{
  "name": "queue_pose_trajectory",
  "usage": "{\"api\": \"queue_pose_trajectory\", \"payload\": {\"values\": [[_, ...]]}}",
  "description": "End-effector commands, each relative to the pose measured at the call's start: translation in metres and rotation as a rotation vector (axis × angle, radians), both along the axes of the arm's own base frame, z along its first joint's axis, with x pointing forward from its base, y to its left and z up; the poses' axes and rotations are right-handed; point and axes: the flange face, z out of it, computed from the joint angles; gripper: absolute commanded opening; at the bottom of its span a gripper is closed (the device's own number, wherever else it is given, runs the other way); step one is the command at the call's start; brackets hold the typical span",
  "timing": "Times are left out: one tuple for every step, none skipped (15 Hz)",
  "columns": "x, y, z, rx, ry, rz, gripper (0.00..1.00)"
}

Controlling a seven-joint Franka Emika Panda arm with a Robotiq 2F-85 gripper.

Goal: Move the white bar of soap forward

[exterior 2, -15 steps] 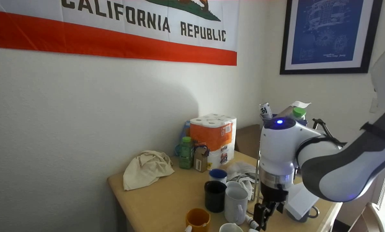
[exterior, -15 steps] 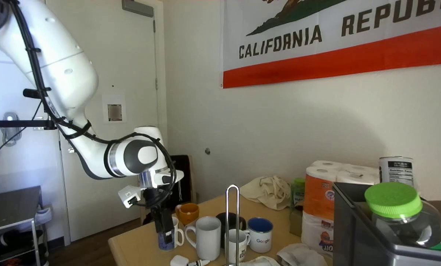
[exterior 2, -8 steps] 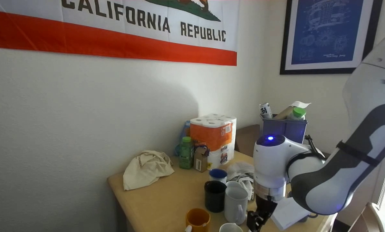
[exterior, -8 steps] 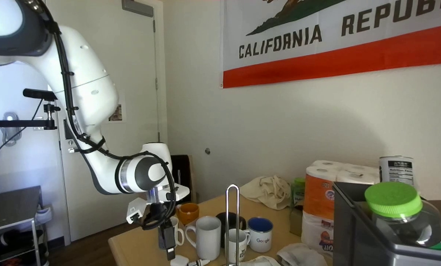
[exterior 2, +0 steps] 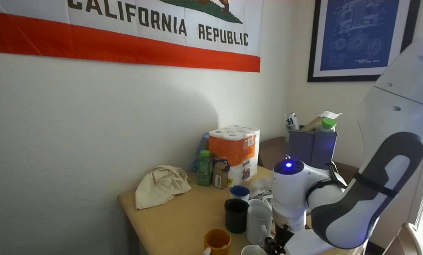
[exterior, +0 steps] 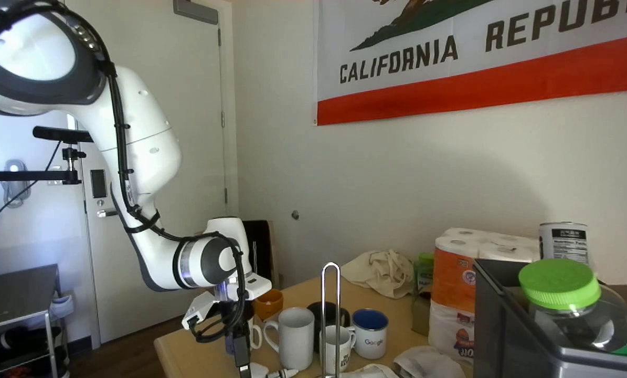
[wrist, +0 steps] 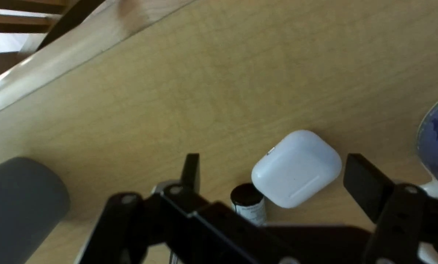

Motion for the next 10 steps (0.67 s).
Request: {"api": "queue_pose_trajectory", "payload": {"values": [[0.0050, 0.0030, -0.0097, -0.016, -0.042, -0.064, 1.00], [0.0050, 0.0040, -0.0120, -0.020, -0.047, -0.078, 1.00], [0.0048, 0.0041, -0.0138, -0.022, -0.052, -0.096, 1.00], [0.0046, 0.0049, -0.0156, -0.023, -0.059, -0.110, 1.00], [0.0046, 0.0055, -0.0170, -0.026, -0.068, -0.126, 1.00], [0.0046, 0.0062, -0.0184, -0.028, -0.076, -0.141, 1.00], [0.0049, 0.0060, -0.0187, -0.026, -0.088, -0.160, 1.00], [0.0055, 0.0053, -0.0187, -0.023, -0.100, -0.178, 1.00], [0.0066, 0.0044, -0.0174, -0.021, -0.113, -0.194, 1.00], [0.0078, 0.0037, -0.0172, -0.020, -0.125, -0.207, 1.00]]}}
